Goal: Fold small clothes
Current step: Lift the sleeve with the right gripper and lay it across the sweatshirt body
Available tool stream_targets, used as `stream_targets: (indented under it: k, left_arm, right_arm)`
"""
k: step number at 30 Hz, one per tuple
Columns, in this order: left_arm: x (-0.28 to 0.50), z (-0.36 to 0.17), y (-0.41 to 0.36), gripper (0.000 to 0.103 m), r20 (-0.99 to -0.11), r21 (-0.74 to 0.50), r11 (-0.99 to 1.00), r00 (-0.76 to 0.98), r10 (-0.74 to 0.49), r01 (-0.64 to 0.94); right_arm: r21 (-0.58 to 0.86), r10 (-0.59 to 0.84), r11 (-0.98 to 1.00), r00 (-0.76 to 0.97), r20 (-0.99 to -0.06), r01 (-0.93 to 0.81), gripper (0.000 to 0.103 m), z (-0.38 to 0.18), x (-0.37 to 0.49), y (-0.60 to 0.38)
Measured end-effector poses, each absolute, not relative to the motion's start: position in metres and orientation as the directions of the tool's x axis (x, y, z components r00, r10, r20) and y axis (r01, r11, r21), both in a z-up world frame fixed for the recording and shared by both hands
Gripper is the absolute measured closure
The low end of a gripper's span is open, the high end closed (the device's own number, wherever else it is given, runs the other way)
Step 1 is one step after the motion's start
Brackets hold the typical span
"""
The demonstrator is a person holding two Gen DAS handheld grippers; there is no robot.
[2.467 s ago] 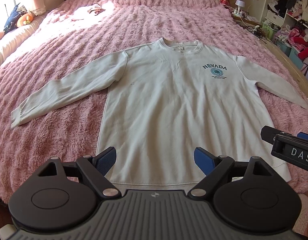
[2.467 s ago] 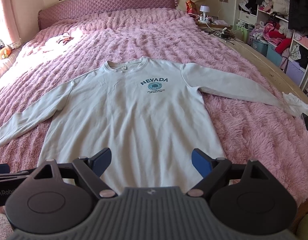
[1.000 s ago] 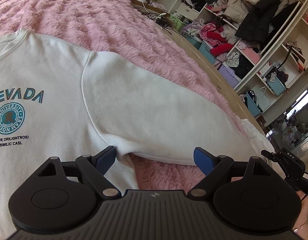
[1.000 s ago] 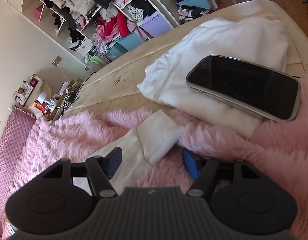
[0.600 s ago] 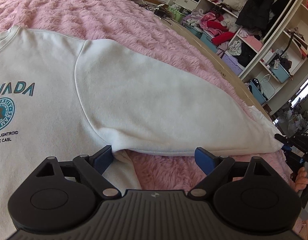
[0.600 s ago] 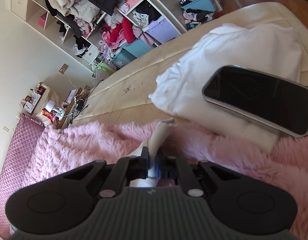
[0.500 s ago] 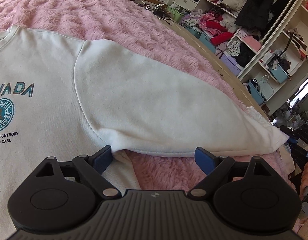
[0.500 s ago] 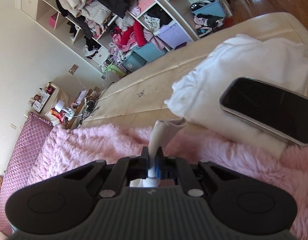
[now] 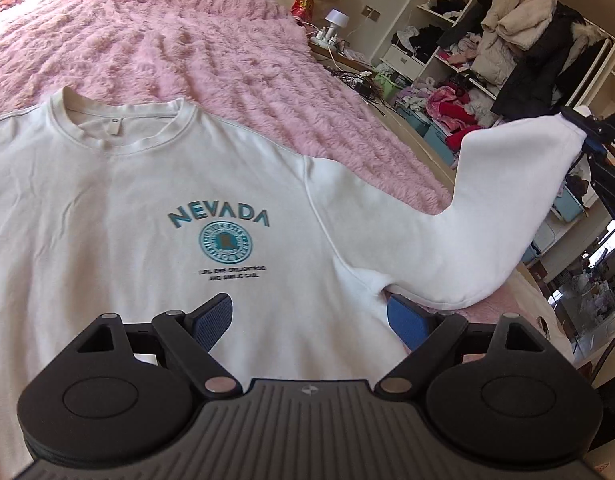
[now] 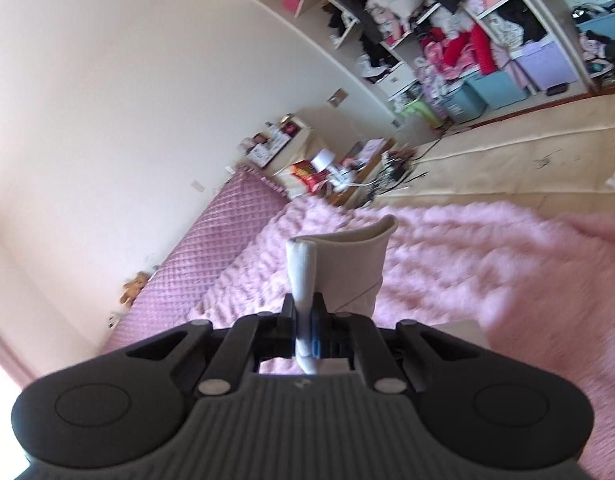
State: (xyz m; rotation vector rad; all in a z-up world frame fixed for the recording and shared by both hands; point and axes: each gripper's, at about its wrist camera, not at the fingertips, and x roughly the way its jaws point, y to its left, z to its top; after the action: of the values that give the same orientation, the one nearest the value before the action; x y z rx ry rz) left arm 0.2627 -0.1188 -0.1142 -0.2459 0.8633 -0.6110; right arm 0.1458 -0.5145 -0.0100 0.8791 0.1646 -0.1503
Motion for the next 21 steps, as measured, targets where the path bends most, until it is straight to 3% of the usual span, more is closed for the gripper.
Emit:
stream_targets:
  k: [8, 11, 15, 17, 19, 21]
  left_arm:
    - [0.235, -0.108, 0.021, 0.001, -0.626, -0.460, 0.858, 0.603, -0.495, 0.228]
    - [0.224, -0.110, 0.069, 0.001, -0.629, -0.461, 0.874, 0.641, -0.441, 0.149]
    - [0.219, -0.113, 0.113, 0.001, -0.627, -0.452, 0.890, 0.687, -0.367, 0.063]
    - [0.220, -0.114, 0.127, 0.001, -0.614, -0.460, 0.887, 0.708, -0.349, 0.038]
    - [0.223, -0.117, 0.137, 0.001, -0.598, -0.483, 0.875, 0.721, -0.350, 0.024]
    - [0.228, -0.121, 0.141, 0.001, -0.585, -0.507, 0.862, 0.725, -0.362, 0.022]
  right_arm:
    - [0.742, 0.259, 0.668, 0.951, -0.169, -0.050, 0.101, -0.021, 0.197, -0.326]
    - [0.730, 0.360, 0.677, 0.907, -0.217, -0.095, 0.101, -0.050, 0.213, -0.255]
    - [0.688, 0.437, 0.721, 0.824, -0.361, -0.081, 0.101, -0.106, 0.224, -0.171]
    - [0.671, 0.460, 0.738, 0.781, -0.422, -0.072, 0.097, -0.132, 0.225, -0.146]
    - [0.668, 0.499, 0.740, 0.731, -0.466, -0.079, 0.080, -0.160, 0.221, -0.128]
    - [0.672, 0.532, 0.736, 0.690, -0.491, -0.089, 0.076, -0.175, 0.215, -0.120]
